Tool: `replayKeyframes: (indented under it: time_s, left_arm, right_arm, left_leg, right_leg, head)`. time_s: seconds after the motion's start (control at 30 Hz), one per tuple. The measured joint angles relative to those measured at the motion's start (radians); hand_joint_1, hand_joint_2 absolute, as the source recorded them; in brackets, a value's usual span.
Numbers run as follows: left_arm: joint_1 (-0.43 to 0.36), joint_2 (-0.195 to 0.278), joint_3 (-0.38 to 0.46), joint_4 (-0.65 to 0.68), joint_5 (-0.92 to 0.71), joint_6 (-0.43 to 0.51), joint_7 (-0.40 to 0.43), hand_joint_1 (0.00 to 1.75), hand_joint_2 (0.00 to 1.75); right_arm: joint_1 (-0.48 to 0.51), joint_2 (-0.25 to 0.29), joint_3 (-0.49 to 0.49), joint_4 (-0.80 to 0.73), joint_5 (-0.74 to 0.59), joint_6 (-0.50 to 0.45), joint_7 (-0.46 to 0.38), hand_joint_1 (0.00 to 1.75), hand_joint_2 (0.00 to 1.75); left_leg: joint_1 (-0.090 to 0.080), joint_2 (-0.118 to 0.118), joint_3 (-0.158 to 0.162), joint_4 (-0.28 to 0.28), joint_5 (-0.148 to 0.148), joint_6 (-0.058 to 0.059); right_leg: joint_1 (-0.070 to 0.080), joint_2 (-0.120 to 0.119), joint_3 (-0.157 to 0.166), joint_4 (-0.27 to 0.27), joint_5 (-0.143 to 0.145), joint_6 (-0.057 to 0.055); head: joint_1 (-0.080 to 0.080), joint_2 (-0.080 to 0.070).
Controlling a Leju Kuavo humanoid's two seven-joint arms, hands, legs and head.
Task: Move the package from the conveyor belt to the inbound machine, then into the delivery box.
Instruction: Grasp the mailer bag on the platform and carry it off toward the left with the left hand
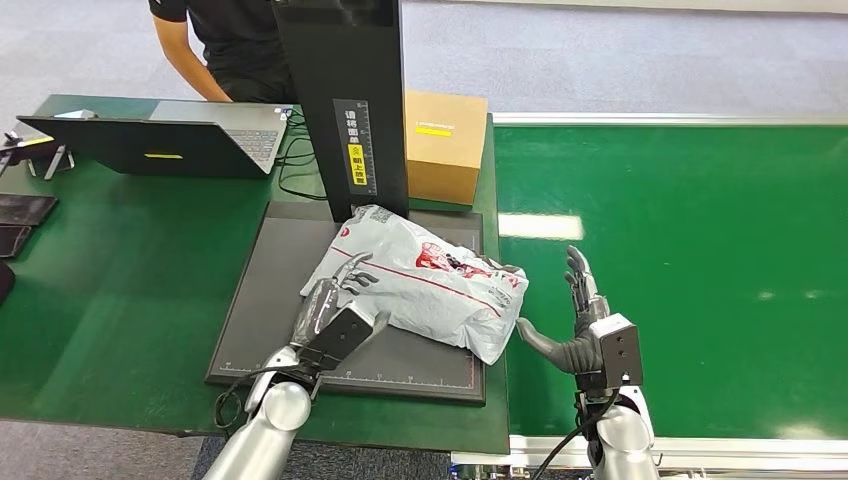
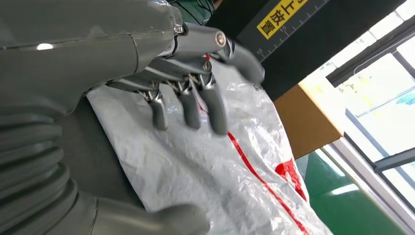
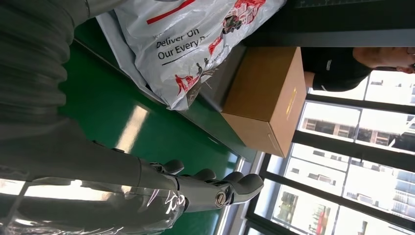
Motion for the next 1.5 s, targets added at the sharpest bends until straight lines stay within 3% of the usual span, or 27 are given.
replayKeyframes:
  time_s: [0.3, 0.4, 0.57, 0.67, 0.73, 0.93, 1.1, 1.33, 1.37, 1.47, 1.5]
  left_arm:
    - [0.007, -0.001, 0.006, -0.015, 0.033, -0.021, -0.018, 0.0, 1.75]
    - [0.007, 0.0, 0.006, -0.02, 0.162, -0.083, -0.07, 0.0, 1.75]
    - [0.008, 0.0, 0.005, -0.046, 0.424, -0.268, -0.142, 0.0, 1.75]
    - [0.007, 0.0, -0.001, -0.061, 0.463, -0.294, -0.145, 0.0, 1.75]
    - [-0.005, 0.005, -0.023, -0.063, 0.391, -0.256, -0.106, 0.0, 1.75]
    - [-0.134, 0.016, -0.187, 0.056, -0.115, -0.073, 0.035, 0.0, 1.75]
    - [-0.224, 0.008, -0.233, 0.174, -0.3, 0.016, 0.141, 0.0, 1.75]
    - [-0.299, -0.01, -0.25, 0.312, -0.425, 0.037, 0.255, 0.0, 1.75]
    - [-0.305, -0.011, -0.25, 0.33, -0.44, 0.036, 0.277, 0.11, 1.75]
    - [-0.317, -0.013, -0.248, 0.374, -0.473, 0.036, 0.337, 1.42, 1.75]
    - [-0.319, -0.013, -0.246, 0.386, -0.481, 0.035, 0.352, 1.75, 1.75]
  right_arm:
    - [-0.004, 0.0, 0.0, 0.013, 0.0, -0.001, -0.002, 0.0, 1.75]
    - [-0.008, 0.0, 0.001, 0.02, -0.006, -0.011, -0.009, 0.0, 1.75]
    - [-0.018, 0.0, 0.007, 0.034, -0.014, -0.019, -0.012, 0.0, 1.75]
    - [-0.022, 0.0, 0.01, 0.041, -0.018, -0.022, -0.013, 0.0, 1.75]
    - [-0.023, 0.0, 0.01, 0.044, -0.018, -0.023, -0.013, 0.0, 1.75]
    - [-0.031, 0.0, 0.01, 0.047, -0.013, 0.002, -0.01, 0.0, 1.75]
    - [-0.038, -0.001, 0.01, 0.06, -0.01, 0.004, -0.01, 0.0, 1.75]
    - [-0.051, -0.001, 0.015, 0.081, -0.007, 0.002, -0.01, 0.0, 1.75]
    - [-0.051, -0.001, 0.017, 0.083, -0.007, 0.002, -0.01, 0.0, 1.75]
    - [-0.051, -0.001, 0.023, 0.085, -0.007, 0.001, -0.01, 0.0, 1.75]
    - [-0.051, -0.001, 0.024, 0.085, -0.007, 0.001, -0.01, 0.0, 1.75]
  left_leg:
    - [0.0, 0.0, 0.0, 0.0, 0.0, 0.0]
    - [0.0, 0.0, 0.0, 0.0, 0.0, 0.0]
    - [0.0, 0.0, 0.0, 0.0, 0.0, 0.0]
    - [0.0, 0.0, 0.0, 0.0, 0.0, 0.0]
    - [0.0, 0.0, 0.0, 0.0, 0.0, 0.0]
    - [0.0, 0.0, 0.0, 0.001, 0.001, 0.0]
    - [0.0, 0.0, 0.0, 0.001, 0.001, 0.0]
    - [0.0, 0.0, 0.0, 0.001, 0.001, 0.0]
    - [0.0, 0.0, 0.0, 0.001, 0.001, 0.0]
    - [0.0, 0.0, 0.0, 0.001, 0.001, 0.0]
    - [0.0, 0.0, 0.0, 0.001, 0.001, 0.0]
  right_leg:
    - [0.0, 0.0, 0.0, 0.0, 0.0, 0.0]
    - [0.0, 0.0, 0.0, 0.0, 0.0, 0.0]
    - [0.0, 0.0, 0.0, 0.0, 0.0, 0.0]
    - [0.0, 0.0, 0.0, 0.0, 0.0, 0.0]
    - [0.0, 0.0, 0.0, 0.0, 0.0, 0.0]
    - [0.0, -0.001, 0.0, 0.0, 0.001, 0.0]
    - [0.0, 0.0, 0.0, 0.0, 0.001, 0.001]
    - [0.0, 0.0, 0.0, 0.0, 0.001, 0.001]
    - [0.0, 0.0, 0.0, 0.0, 0.001, 0.001]
    - [0.0, 0.0, 0.0, 0.0, 0.001, 0.001]
    - [0.0, 0.0, 0.0, 0.0, 0.001, 0.001]
  head:
    - [0.0, 0.0]
    - [0.0, 0.0]
    - [0.0, 0.0]
    - [0.0, 0.0]
    - [0.0, 0.0]
    - [0.0, 0.0]
    - [0.0, 0.0]
    - [0.0, 0.0]
    - [0.0, 0.0]
    - [0.0, 0.0]
    - [0.0, 0.0]
